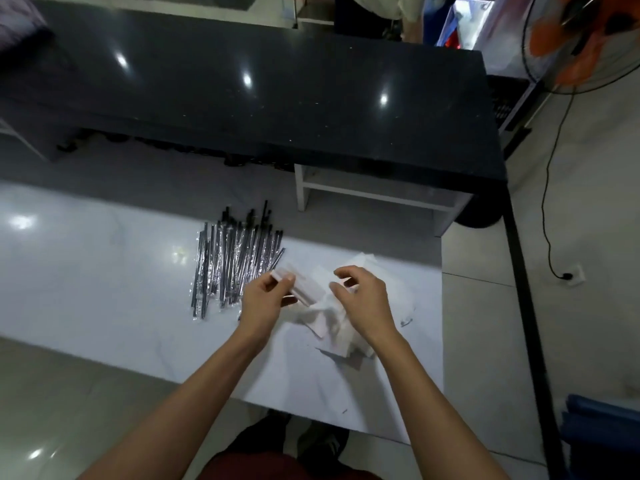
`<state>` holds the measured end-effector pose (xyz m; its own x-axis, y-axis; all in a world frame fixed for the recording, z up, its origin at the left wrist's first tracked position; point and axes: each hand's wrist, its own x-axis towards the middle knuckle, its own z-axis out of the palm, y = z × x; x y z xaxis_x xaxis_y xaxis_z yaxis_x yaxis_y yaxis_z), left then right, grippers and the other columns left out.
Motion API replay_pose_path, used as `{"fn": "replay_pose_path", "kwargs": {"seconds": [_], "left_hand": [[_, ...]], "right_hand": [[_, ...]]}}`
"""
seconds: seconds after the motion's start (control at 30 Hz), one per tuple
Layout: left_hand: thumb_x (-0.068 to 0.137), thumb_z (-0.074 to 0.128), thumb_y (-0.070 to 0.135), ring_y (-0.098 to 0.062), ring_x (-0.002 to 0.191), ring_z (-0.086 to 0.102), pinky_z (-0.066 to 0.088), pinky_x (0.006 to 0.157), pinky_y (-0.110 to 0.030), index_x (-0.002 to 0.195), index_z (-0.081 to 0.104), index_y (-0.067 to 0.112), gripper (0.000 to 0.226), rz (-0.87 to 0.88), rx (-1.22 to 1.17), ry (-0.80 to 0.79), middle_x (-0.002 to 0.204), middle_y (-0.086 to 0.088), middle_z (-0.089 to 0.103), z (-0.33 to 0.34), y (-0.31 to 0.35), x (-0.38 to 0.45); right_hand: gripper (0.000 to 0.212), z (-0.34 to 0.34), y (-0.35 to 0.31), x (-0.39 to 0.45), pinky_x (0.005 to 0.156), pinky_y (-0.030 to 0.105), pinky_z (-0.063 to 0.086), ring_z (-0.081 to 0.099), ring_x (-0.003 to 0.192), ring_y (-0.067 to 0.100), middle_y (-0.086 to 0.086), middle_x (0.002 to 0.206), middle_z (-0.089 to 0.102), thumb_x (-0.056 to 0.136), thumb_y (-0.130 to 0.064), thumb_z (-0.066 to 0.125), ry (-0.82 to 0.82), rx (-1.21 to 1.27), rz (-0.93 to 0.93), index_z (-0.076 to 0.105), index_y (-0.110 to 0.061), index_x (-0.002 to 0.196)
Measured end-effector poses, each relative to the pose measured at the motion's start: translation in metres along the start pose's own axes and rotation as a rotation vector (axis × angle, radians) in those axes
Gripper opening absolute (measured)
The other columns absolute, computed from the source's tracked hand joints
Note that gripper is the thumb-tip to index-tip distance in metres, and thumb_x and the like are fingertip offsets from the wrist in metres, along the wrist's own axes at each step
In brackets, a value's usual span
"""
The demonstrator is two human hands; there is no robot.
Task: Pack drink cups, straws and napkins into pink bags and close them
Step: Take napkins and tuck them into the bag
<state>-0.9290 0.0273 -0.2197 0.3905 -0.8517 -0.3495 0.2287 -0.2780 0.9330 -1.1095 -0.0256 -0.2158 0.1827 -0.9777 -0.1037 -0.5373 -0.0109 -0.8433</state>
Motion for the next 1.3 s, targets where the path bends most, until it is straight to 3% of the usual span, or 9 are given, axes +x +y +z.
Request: {"fn": "replay_pose_path", "kwargs": {"seconds": [0.07, 0.17, 0.3, 0.43, 0.53, 0.77, 1.0, 1.17, 1.3], "left_hand": [[0.097, 0.064, 0.008, -0.03, 0.089, 0.075, 0.061, 0.078, -0.038, 0.101, 0.072, 0.001, 0.012, -0.024, 0.002, 0.036, 0.097, -0.015, 0.076, -0.016, -0.003, 0.0], [0.096, 0.065, 0.01, -0.029, 0.089, 0.075, 0.061, 0.08, -0.039, 0.099, 0.072, 0.004, 0.01, -0.042, 0.08, 0.063, 0.096, -0.014, 0.076, -0.034, -0.01, -0.004], [0.096, 0.064, 0.008, -0.028, 0.088, 0.074, 0.062, 0.075, -0.036, 0.097, 0.072, 0.009, 0.008, -0.073, 0.11, 0.078, 0.098, -0.015, 0.075, -0.041, -0.013, -0.011], [0.096, 0.064, 0.006, -0.035, 0.089, 0.073, 0.062, 0.067, -0.035, 0.099, 0.071, -0.001, 0.01, -0.117, 0.092, 0.106, 0.097, -0.019, 0.074, -0.042, -0.019, -0.016], [0.096, 0.065, 0.007, -0.03, 0.082, 0.075, 0.059, 0.059, -0.03, 0.1, 0.071, -0.002, 0.011, -0.119, 0.111, 0.105, 0.096, -0.02, 0.073, -0.042, -0.021, -0.019], [0.096, 0.066, 0.01, -0.034, 0.093, 0.072, 0.062, 0.072, -0.036, 0.101, 0.072, 0.001, 0.012, -0.083, 0.146, 0.101, 0.099, -0.018, 0.073, -0.037, -0.02, -0.016], [0.096, 0.065, 0.009, -0.03, 0.088, 0.074, 0.061, 0.07, -0.034, 0.099, 0.072, 0.005, 0.008, -0.067, 0.123, 0.092, 0.093, -0.011, 0.075, -0.032, -0.016, -0.02], [0.096, 0.064, 0.007, -0.031, 0.091, 0.075, 0.062, 0.082, -0.046, 0.102, 0.07, 0.001, 0.011, -0.065, 0.065, 0.074, 0.099, -0.016, 0.075, -0.033, -0.014, -0.022], [0.096, 0.064, 0.006, -0.031, 0.092, 0.075, 0.061, 0.085, -0.049, 0.102, 0.07, -0.002, 0.011, -0.058, 0.05, 0.075, 0.1, -0.018, 0.075, -0.032, -0.009, -0.025]], "right_hand": [[0.035, -0.002, 0.009, 0.005, 0.1, 0.034, 0.044, 0.053, 0.12, 0.018, -0.006, 0.129, 0.061, 0.092, -0.033, 0.068, 0.041, -0.297, -0.017, 0.065, -0.022, 0.126], [0.05, -0.004, 0.009, 0.011, 0.099, 0.04, 0.038, 0.044, 0.125, 0.024, 0.001, 0.137, 0.053, 0.094, -0.046, 0.063, -0.019, -0.602, 0.042, 0.058, -0.02, 0.135], [0.032, 0.001, 0.007, 0.011, 0.092, 0.04, 0.034, 0.045, 0.117, 0.024, 0.001, 0.124, 0.056, 0.095, -0.041, 0.06, -0.088, -0.713, 0.026, 0.065, -0.02, 0.119], [0.023, 0.004, 0.007, 0.011, 0.087, 0.038, 0.029, 0.046, 0.112, 0.022, -0.002, 0.114, 0.058, 0.093, -0.026, 0.058, -0.042, -0.661, -0.005, 0.068, -0.024, 0.115], [0.023, 0.001, 0.006, 0.011, 0.088, 0.037, 0.03, 0.047, 0.113, 0.022, -0.003, 0.114, 0.061, 0.094, -0.026, 0.059, -0.006, -0.608, -0.045, 0.069, -0.025, 0.115], [0.014, -0.017, 0.001, 0.014, 0.085, 0.035, 0.032, 0.057, 0.107, 0.02, -0.008, 0.109, 0.071, 0.096, -0.029, 0.063, 0.119, -0.541, -0.159, 0.077, -0.027, 0.099], [0.016, -0.02, 0.001, 0.014, 0.089, 0.041, 0.044, 0.065, 0.101, 0.023, -0.003, 0.11, 0.075, 0.096, -0.027, 0.066, 0.202, -0.508, -0.281, 0.079, -0.022, 0.104], [0.017, -0.03, -0.006, 0.012, 0.074, 0.033, 0.051, 0.063, 0.08, 0.02, -0.001, 0.091, 0.075, 0.098, -0.021, 0.062, 0.198, -0.319, -0.22, 0.078, -0.018, 0.101], [0.017, -0.04, -0.014, 0.009, 0.07, 0.034, 0.056, 0.063, 0.077, 0.012, -0.005, 0.088, 0.073, 0.098, -0.022, 0.062, 0.203, -0.168, -0.182, 0.077, -0.018, 0.104]]}}
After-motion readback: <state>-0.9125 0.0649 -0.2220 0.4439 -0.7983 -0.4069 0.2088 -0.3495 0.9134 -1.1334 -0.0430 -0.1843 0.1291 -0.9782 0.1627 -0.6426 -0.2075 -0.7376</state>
